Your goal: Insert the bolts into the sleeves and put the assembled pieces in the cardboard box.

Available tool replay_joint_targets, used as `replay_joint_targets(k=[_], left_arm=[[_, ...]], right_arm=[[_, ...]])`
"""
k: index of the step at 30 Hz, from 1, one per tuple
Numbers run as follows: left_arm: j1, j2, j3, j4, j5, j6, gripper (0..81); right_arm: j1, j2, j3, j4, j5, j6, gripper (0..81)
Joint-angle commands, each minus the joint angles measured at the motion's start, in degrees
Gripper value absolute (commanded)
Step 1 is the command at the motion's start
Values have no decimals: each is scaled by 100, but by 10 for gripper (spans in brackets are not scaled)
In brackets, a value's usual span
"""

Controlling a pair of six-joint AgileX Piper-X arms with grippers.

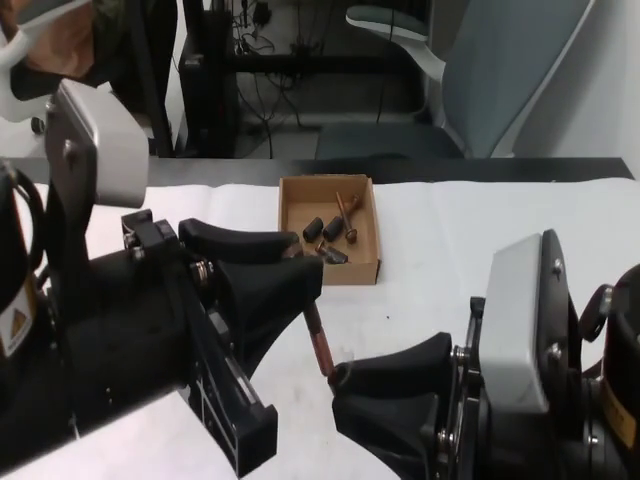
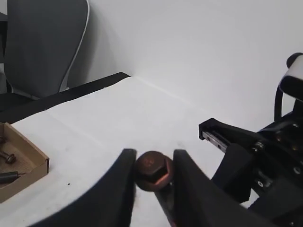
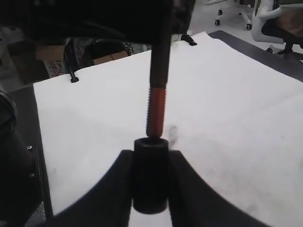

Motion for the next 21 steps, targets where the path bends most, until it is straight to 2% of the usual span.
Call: replay_joint_targets(k=[1,21], left_arm=[[11,-5,-40,-38,46,10,17],[-2,-5,-40,-459,254,-646,17]], right_arm=[[15,-8,-114,-142,-181,-52,6],[15,-8,-114,-333,42,-42,6]])
